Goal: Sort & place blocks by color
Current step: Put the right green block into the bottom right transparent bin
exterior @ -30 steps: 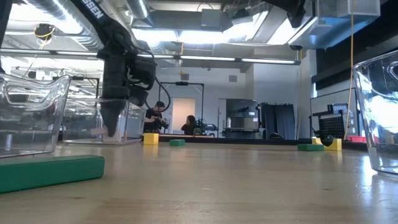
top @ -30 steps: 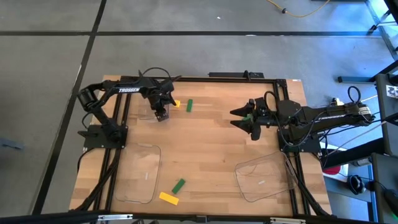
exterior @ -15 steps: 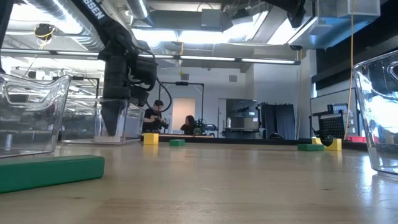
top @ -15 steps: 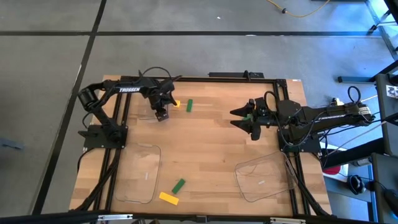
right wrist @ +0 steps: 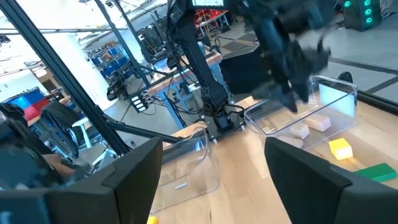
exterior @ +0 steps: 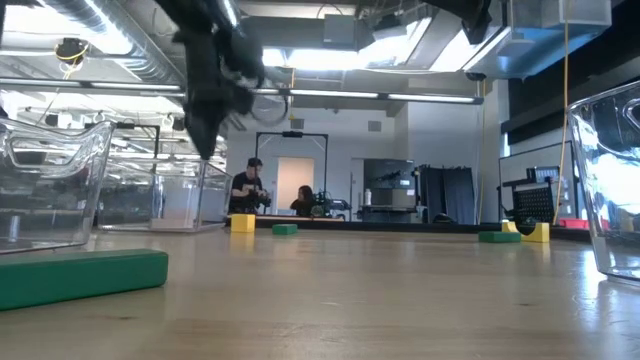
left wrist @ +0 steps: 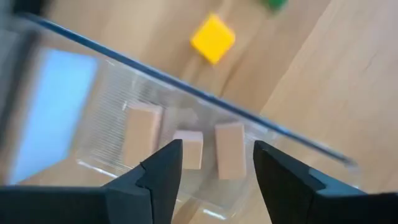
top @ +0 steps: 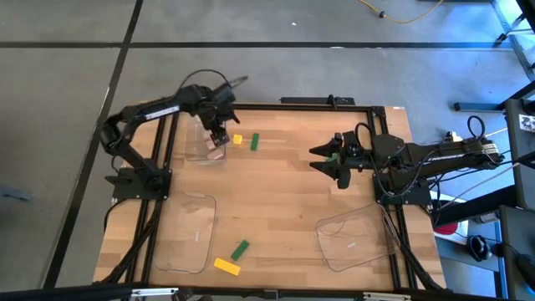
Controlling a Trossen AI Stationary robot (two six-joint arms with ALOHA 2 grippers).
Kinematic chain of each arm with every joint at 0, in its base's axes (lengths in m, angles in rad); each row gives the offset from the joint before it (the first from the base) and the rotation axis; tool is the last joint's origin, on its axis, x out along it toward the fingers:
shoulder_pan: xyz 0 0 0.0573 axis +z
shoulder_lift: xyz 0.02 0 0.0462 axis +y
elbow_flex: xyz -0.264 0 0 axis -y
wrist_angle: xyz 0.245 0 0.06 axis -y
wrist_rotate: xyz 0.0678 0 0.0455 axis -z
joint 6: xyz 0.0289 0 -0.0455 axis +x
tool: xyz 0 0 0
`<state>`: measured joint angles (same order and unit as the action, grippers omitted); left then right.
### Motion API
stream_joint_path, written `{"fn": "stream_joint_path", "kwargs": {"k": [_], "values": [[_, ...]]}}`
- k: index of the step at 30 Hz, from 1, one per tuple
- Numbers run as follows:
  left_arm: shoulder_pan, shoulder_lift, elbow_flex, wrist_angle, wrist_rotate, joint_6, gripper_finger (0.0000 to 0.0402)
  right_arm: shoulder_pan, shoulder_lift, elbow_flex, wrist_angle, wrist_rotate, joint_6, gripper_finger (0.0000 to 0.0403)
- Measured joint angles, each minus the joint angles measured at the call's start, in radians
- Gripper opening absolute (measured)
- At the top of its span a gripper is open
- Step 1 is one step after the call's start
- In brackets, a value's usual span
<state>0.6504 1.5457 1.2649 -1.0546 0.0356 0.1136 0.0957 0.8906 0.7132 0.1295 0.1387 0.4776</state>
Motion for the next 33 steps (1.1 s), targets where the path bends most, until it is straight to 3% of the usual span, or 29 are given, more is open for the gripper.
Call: {"fn": "stream_joint_path", "kwargs": {"k": [7, 11, 17, 24, 28, 33], "values": [[-0.044, -0.279, -0.016, 0.196, 0.073, -0.199, 0.0188, 0.000, 0.000, 0.000, 0.000, 0.000, -0.015, 0.0284], [-0.156, -0.469, -0.109, 0.457, 0.082, -0.307, 0.0186, 0.000, 0.000, 0.000, 0.000, 0.000, -0.015, 0.0284], [-0.384, -0.674, -0.322, 0.902, 0.011, -0.407, 0.0186, 0.000, 0.000, 0.000, 0.000, 0.000, -0.015, 0.0284], [-0.559, -0.749, -0.540, 1.275, -0.032, -0.478, 0.0186, 0.000, 0.000, 0.000, 0.000, 0.000, -0.015, 0.0284], [-0.591, -0.748, -0.572, 1.307, -0.114, -0.473, 0.0186, 0.000, 0.000, 0.000, 0.001, 0.000, -0.015, 0.0284], [-0.590, -0.748, -0.572, 1.313, -0.127, -0.449, 0.0186, 0.000, 0.000, 0.000, 0.003, 0.000, -0.015, 0.0284]]}}
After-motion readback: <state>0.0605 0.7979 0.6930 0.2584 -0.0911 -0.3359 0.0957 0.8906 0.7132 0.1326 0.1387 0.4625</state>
